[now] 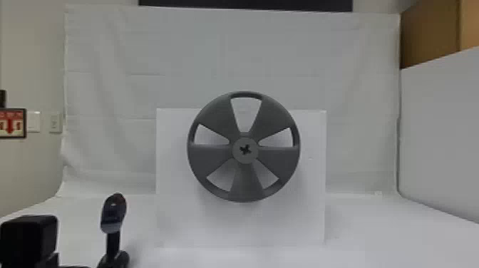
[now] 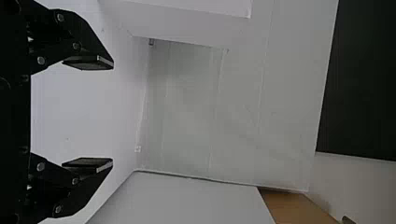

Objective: Grasp the drill and bring into the middle of wheel

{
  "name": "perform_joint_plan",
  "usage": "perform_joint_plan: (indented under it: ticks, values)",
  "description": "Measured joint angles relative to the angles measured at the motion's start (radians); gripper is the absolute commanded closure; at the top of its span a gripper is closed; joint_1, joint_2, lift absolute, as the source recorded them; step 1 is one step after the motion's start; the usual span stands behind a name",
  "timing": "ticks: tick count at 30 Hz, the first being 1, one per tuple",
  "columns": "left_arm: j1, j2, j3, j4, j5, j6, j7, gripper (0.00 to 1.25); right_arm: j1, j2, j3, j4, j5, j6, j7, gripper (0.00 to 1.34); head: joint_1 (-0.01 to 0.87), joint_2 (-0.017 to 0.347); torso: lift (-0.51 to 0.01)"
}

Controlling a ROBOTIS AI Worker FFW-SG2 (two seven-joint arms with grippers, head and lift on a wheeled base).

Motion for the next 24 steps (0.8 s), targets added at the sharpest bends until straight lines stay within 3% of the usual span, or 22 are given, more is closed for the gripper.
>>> perform_joint_plan:
  ticks: [24]
  values:
    - [0.001,0.002,0.005,0.004,0.006,0.0,0.0,0.11,0.001,-0.018,0.018,0.0,-0.003,0.019,0.0,0.52,0.0,0.0,-0.406]
